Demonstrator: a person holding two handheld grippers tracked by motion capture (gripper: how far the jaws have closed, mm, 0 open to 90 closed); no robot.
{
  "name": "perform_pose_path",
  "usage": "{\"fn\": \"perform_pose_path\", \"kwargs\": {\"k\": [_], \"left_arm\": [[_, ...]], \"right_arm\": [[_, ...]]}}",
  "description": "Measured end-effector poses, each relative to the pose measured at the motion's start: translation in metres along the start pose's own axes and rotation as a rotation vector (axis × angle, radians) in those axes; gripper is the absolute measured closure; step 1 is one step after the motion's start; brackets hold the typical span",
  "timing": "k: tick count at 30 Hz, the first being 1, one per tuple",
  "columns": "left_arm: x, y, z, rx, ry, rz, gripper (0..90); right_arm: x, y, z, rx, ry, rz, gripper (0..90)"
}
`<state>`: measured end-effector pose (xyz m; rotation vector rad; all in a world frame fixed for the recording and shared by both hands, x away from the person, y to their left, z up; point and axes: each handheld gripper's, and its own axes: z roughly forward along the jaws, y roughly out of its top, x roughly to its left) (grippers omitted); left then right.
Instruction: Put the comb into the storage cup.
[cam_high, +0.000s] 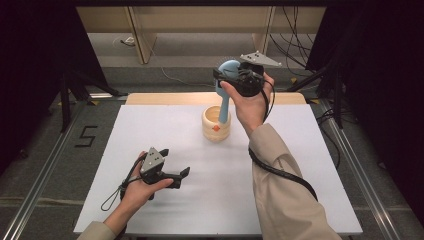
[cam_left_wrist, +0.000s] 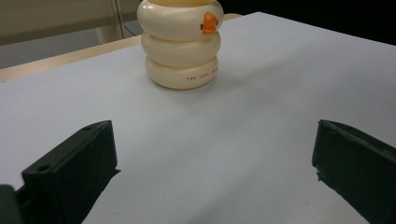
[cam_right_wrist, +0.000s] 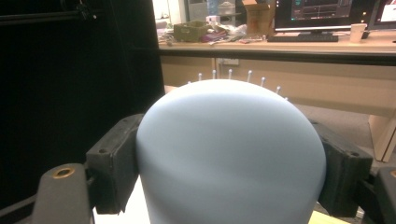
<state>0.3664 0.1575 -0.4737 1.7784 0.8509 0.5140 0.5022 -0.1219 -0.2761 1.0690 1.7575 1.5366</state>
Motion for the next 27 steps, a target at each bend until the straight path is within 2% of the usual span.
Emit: {"fn": "perform_pose_path", "kwargs": {"k": [27], "left_arm": [[0.001,0.000,0.000,0.000,-0.001,-0.002,0.0]], "right_arm": [[0.002,0.002,0.013,-0.002,0.003,-0.003,22.1]]}}
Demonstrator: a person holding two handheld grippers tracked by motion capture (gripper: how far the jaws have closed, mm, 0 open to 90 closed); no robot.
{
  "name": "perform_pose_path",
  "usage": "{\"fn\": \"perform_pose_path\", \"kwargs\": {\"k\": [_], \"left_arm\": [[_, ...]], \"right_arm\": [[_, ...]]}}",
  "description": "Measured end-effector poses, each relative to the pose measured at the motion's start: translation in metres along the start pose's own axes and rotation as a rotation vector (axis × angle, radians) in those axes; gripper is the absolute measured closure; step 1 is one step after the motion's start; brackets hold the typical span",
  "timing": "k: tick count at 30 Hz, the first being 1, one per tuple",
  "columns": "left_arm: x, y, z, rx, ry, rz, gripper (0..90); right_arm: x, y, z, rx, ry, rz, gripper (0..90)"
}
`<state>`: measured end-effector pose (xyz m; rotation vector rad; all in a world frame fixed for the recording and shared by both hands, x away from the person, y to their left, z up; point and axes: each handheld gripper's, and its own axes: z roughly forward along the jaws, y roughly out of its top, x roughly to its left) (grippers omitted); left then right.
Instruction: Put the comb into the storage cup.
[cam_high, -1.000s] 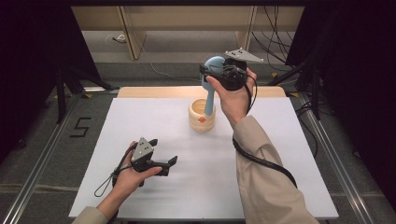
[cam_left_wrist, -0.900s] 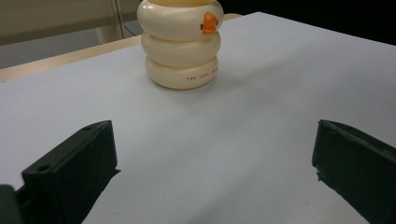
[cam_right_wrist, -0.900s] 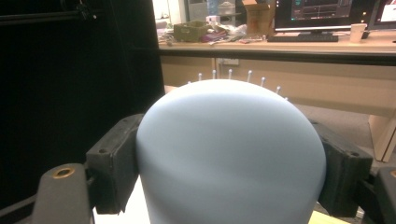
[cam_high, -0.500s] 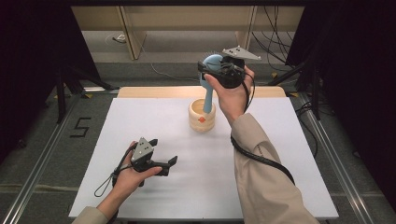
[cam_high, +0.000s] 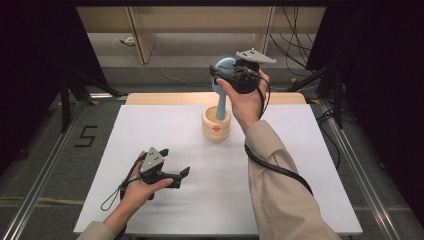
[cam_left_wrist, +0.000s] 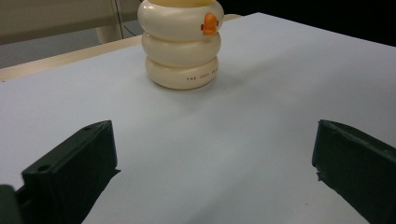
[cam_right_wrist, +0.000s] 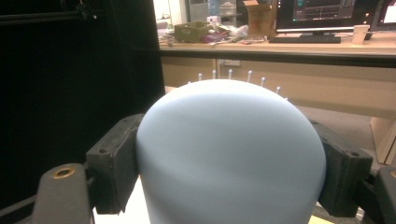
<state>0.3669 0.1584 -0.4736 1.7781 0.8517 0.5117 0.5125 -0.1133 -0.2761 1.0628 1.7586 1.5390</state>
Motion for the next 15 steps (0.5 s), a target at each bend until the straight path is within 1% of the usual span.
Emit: {"fn": "perform_pose_path", "kwargs": {"k": [5,15], "left_arm": [[-0.0002,0.0000,0.0001,0.001,-0.001,0.002,0.0],[0.0001,-0.0007,0.0006,0.003,-0.002,-0.002,0.0]], "right_arm": [[-0.0003,-0.0009,0.0024,-0.001,-0.001,-0.004,22.1],[0.0012,-0.0021,0.0045,-0.024,-0.002,-0.002,22.1]]}}
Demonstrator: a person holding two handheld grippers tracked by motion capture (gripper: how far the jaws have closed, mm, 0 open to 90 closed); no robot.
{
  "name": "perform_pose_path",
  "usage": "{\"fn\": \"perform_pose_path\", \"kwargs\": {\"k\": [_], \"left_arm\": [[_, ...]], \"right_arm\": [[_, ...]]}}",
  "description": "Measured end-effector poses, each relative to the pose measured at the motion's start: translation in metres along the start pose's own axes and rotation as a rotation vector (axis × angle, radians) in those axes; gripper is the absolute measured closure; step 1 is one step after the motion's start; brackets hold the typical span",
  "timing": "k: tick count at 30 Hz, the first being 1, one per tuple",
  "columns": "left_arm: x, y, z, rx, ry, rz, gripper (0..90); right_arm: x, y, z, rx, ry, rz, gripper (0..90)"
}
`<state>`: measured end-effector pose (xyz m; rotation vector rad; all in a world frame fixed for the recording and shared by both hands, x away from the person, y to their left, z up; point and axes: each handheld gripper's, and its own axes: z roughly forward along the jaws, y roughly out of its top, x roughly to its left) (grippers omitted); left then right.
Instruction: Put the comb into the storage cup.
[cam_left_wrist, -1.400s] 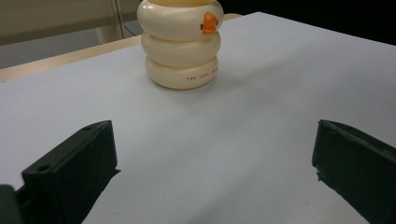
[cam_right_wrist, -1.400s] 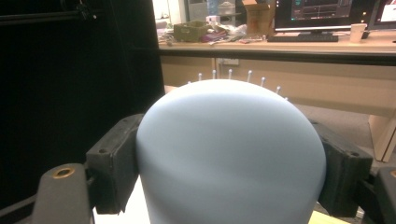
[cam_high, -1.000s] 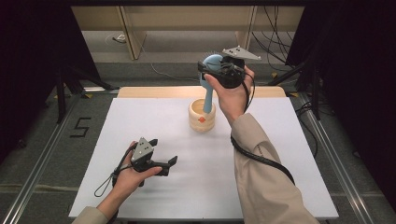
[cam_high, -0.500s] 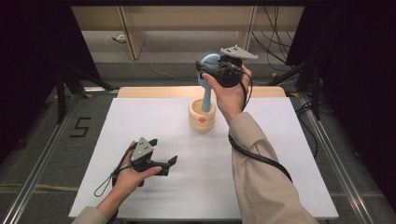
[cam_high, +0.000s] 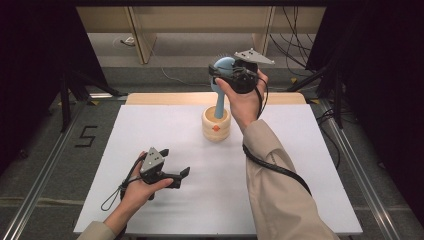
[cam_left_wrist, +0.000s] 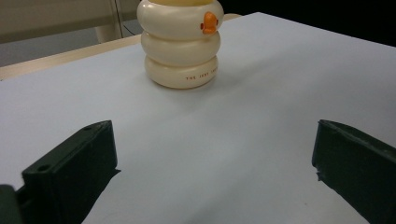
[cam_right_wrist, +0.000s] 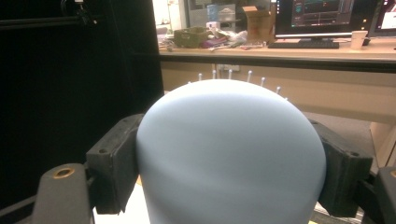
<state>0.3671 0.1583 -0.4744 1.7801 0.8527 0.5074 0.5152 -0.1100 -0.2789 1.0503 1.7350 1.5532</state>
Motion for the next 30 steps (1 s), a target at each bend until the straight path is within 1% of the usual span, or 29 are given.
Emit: {"fn": "perform_pose_path", "kwargs": {"k": [15,20,30], "left_arm": [[-0.001,0.000,0.000,-0.001,0.000,0.000,0.0],[0.000,0.000,0.000,-0.001,0.000,0.000,0.0],[-0.001,0.000,0.001,-0.002,-0.001,0.000,0.0]], "right_arm": [[-0.001,-0.003,0.005,0.004,-0.003,0.005,22.1],[0.000,-0.004,0.007,0.004,-0.009,-0.006,22.1],[-0.001,-0.007,0.011,0.011,-0.014,-0.009,22.1]]}}
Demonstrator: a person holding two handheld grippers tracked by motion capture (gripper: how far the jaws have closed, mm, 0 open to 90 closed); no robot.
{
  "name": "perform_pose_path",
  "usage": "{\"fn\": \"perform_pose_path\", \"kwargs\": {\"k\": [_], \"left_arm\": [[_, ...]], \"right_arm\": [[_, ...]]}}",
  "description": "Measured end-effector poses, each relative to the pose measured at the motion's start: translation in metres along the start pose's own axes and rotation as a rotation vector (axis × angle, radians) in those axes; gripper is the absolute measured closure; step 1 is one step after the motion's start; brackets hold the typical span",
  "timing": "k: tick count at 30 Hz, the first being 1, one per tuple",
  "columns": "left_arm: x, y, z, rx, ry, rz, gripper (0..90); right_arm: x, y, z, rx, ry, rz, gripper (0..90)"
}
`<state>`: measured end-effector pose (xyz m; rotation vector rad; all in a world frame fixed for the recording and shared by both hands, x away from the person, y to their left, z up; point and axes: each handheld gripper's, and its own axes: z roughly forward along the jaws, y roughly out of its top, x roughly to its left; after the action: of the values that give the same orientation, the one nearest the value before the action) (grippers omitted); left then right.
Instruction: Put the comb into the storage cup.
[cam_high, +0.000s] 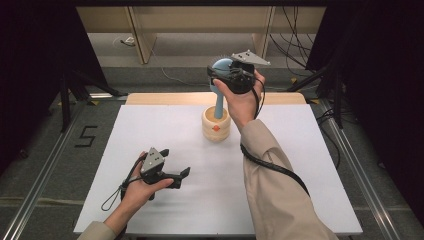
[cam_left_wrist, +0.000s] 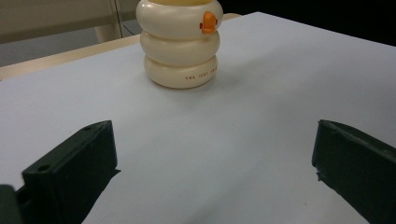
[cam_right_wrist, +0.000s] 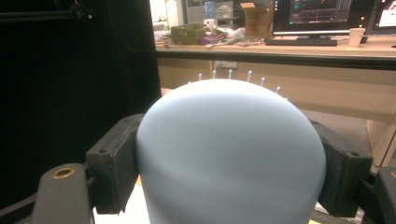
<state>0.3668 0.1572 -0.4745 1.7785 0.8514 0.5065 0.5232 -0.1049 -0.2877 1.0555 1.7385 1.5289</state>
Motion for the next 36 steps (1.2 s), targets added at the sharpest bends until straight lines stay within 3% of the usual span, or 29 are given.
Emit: {"fn": "perform_pose_path", "kwargs": {"k": [36], "left_arm": [[-0.0010,-0.0004,0.0009,0.001,-0.007,-0.002,0.0]], "right_arm": [[-0.0011,-0.0090,0.0068,0.013,-0.007,-0.003,22.1]]}}
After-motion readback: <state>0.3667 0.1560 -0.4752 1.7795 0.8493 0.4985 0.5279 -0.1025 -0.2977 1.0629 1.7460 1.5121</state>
